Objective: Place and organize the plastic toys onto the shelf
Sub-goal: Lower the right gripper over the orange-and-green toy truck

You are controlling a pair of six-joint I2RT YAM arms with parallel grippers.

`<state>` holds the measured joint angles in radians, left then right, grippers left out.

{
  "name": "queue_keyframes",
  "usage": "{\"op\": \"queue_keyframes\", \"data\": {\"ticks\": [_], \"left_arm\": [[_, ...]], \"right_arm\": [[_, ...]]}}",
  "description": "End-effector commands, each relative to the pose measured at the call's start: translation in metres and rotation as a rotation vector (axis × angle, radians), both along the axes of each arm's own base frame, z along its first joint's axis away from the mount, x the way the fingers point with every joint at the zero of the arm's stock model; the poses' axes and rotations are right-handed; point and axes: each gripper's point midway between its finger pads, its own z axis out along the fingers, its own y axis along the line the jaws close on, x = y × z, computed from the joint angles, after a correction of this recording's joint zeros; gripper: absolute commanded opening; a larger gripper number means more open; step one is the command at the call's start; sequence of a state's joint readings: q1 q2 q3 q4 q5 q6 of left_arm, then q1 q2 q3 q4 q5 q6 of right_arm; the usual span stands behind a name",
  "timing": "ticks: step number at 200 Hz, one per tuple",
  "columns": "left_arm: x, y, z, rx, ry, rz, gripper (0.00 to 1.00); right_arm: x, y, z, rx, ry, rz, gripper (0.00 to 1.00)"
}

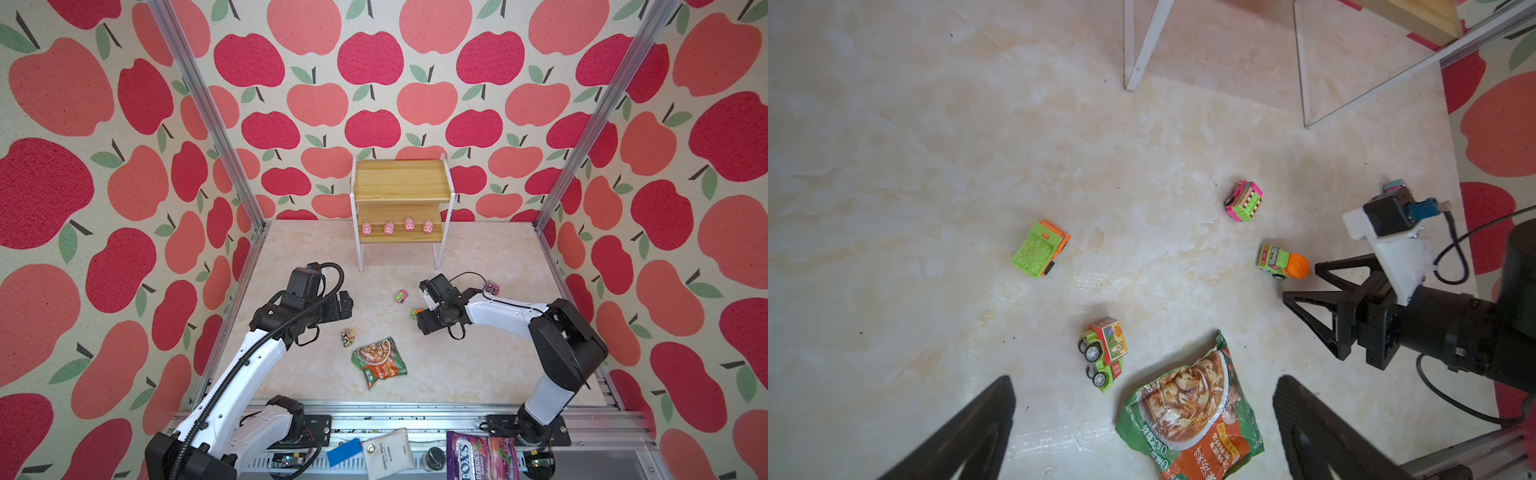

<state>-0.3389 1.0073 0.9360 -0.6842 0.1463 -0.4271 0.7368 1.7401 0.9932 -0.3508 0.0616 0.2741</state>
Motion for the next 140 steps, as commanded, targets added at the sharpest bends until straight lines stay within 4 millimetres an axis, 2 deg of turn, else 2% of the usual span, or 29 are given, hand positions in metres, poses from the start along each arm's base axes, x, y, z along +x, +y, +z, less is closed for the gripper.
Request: {"op": "queue_keyframes", "data": {"ticks": [1, 93, 140], "left_arm": [[0.005, -0.005, 0.018, 0.005, -0.063, -0.040, 0.99], [0.004, -0.010, 0.030, 0.024, -0.104, -0.052, 0.99], [0.006, -0.011, 0.031, 0.025, -0.108, -0.051, 0.99]], "right_arm": [[0.005, -0.007, -0.012, -0.011, 0.011, -0.053, 0.79], [0.021, -0.034, -0.023, -0.067, -0.020, -0.114, 0.78], [0.042, -0.029, -0.018, -0.047, -0.061, -0.128, 0.78]]}}
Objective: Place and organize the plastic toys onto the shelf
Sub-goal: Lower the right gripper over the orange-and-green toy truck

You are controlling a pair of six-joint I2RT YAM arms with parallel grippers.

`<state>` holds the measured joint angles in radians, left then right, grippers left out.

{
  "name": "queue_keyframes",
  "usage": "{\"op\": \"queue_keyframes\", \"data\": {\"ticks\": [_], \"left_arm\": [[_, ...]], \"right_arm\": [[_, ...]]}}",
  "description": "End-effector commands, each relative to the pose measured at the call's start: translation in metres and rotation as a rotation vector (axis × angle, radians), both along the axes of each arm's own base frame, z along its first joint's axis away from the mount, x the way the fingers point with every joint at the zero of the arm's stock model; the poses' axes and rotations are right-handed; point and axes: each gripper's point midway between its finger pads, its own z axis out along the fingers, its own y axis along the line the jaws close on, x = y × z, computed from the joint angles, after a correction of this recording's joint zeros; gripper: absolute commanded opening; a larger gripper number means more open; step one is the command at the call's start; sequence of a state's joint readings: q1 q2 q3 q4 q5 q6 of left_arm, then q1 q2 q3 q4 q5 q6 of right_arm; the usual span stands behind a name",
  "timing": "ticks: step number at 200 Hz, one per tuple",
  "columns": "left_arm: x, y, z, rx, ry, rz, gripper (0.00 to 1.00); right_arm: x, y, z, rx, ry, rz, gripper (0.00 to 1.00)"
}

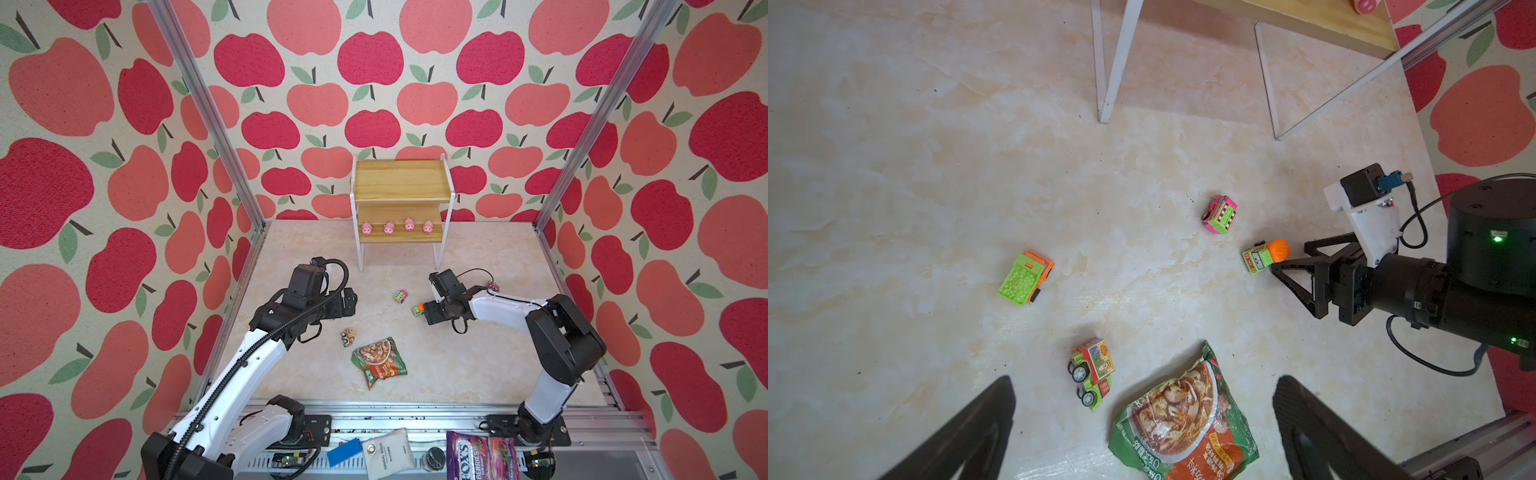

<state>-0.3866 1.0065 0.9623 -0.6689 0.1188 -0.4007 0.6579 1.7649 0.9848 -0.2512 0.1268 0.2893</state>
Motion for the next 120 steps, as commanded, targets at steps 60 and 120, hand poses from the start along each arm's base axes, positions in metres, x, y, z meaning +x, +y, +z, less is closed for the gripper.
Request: {"op": "queue_keyframes", "data": {"ticks": [60, 120], "left_arm": [[0.008, -0.006, 0.019, 0.007, -0.053, -0.020, 0.99], [0.006, -0.006, 0.019, 0.010, -0.059, -0.031, 0.99]], "right_arm": [[0.038, 0.011, -0.009, -0.023, -0.039, 0.003, 0.78], [0.057, 0.029, 0.003, 0.017, -0.075, 0.011, 0.78]]}}
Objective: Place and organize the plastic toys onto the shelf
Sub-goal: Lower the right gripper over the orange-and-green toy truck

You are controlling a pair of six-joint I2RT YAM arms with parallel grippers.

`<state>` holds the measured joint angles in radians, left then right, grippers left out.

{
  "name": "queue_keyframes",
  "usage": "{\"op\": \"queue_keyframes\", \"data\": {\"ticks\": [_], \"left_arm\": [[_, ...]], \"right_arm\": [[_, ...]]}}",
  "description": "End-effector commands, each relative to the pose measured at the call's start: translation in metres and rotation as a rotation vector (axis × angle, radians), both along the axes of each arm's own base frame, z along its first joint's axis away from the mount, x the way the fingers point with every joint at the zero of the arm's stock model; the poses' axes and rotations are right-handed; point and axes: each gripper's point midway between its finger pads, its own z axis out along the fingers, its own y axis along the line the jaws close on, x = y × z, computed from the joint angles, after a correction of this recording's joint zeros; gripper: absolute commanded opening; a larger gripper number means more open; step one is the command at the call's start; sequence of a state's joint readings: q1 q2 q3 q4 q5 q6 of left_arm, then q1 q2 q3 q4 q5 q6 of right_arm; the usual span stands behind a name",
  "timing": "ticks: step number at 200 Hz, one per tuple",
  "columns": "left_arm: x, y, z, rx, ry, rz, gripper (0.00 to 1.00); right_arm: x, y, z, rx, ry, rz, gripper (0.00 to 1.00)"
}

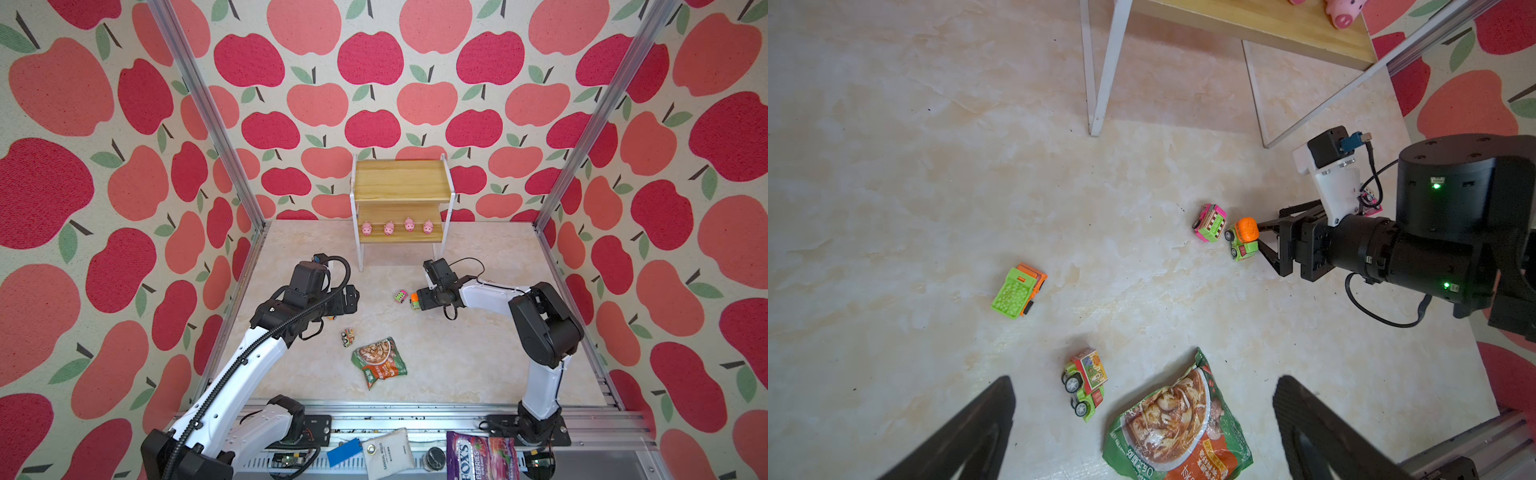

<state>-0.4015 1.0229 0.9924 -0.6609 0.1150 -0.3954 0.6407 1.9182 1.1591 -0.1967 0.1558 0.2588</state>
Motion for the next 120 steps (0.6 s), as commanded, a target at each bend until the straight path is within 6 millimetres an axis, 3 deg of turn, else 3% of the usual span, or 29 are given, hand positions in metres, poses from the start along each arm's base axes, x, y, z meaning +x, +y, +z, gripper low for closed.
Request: {"op": "queue_keyframes", "data": {"ticks": [1, 33, 72, 94, 120], "left_arm": [[0.001, 0.000, 0.010, 0.013, -0.037, -0.015, 0.99], [-0.001, 0.000, 0.008, 0.018, -0.038, -0.027, 0.99], [-0.001, -0.006, 0.008, 0.021, -0.049, -0.075, 0.99], [0.001, -0.012, 0.013, 0.029, -0.067, -0.119, 0.99], [0.006, -0.019, 0.025, 0.047, -0.097, -0.168, 0.99]], "right_arm": [[0.004, 0.004, 0.001, 0.002, 0.007, 0.016, 0.78], [-0.001, -0.006, 0.022, 0.003, -0.033, -0.006, 0.78], [-0.020, -0.012, 0.058, 0.063, -0.079, -0.024, 0.77], [-0.035, -0.002, 0.071, 0.117, -0.083, -0.017, 0.75], [-0.050, 0.015, 0.068, 0.145, -0.068, -0.002, 0.73]]}}
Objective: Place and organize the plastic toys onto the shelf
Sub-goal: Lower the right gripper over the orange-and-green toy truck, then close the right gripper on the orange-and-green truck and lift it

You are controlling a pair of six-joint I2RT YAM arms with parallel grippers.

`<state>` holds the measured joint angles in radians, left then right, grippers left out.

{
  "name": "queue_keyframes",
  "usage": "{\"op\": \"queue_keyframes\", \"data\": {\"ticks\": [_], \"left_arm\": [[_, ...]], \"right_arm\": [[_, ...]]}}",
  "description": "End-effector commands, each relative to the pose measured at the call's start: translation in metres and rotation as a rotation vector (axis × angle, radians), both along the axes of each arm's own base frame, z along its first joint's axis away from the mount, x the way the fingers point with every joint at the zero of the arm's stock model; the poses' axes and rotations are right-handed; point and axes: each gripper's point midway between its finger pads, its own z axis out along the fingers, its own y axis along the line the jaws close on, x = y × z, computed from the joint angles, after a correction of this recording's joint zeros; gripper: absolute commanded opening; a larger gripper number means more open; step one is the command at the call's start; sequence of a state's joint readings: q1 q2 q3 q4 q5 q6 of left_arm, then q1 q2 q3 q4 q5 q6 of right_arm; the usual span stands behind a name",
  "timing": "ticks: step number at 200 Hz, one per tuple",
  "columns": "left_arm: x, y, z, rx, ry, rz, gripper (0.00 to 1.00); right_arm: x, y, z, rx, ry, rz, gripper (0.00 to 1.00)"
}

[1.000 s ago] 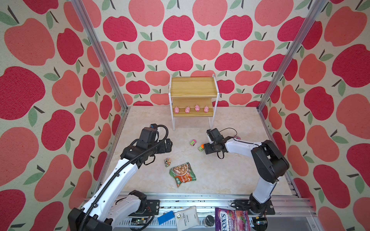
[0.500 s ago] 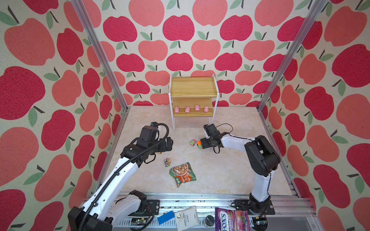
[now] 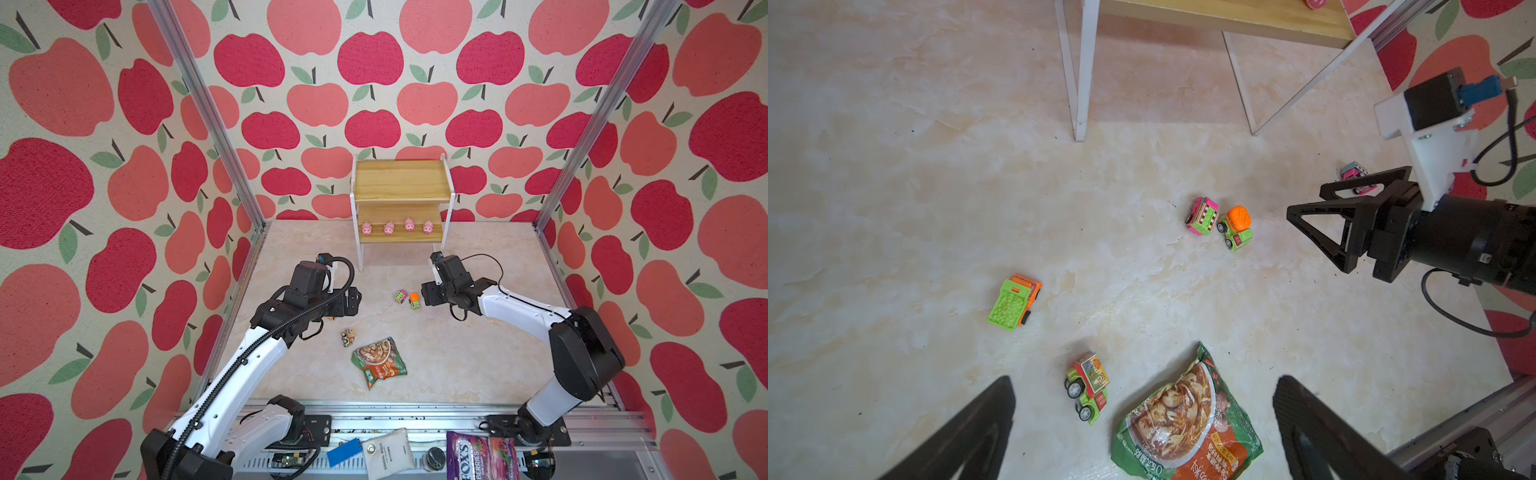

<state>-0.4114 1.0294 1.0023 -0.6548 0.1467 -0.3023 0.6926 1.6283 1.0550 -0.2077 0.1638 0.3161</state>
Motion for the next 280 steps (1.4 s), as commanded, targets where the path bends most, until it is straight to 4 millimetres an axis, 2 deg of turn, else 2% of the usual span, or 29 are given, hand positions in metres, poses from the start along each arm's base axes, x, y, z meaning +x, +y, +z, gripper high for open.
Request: {"op": "queue_keyframes", "data": {"ticks": [1, 45, 131, 233, 280], "left_arm": [[0.007, -0.010, 0.022, 0.013, -0.064, -0.073, 0.99], [0.014, -0.014, 0.036, 0.057, -0.117, -0.133, 0.99], [0.008, -0.014, 0.023, 0.061, -0.128, -0.154, 0.99], [0.007, -0.016, 0.020, 0.053, -0.125, -0.161, 0.99], [0.007, -0.016, 0.023, 0.053, -0.132, -0.160, 0.99]], "right_arm": [[-0.021, 0.011, -0.015, 0.013, 0.059, 0.003, 0.73], [-0.027, 0.021, -0.037, 0.001, 0.113, 0.011, 0.65], [-0.019, 0.035, -0.066, -0.021, 0.147, 0.031, 0.53], [-0.007, 0.048, -0.064, -0.016, 0.128, 0.038, 0.51], [-0.004, 0.050, -0.068, -0.023, 0.129, 0.031, 0.40]]}}
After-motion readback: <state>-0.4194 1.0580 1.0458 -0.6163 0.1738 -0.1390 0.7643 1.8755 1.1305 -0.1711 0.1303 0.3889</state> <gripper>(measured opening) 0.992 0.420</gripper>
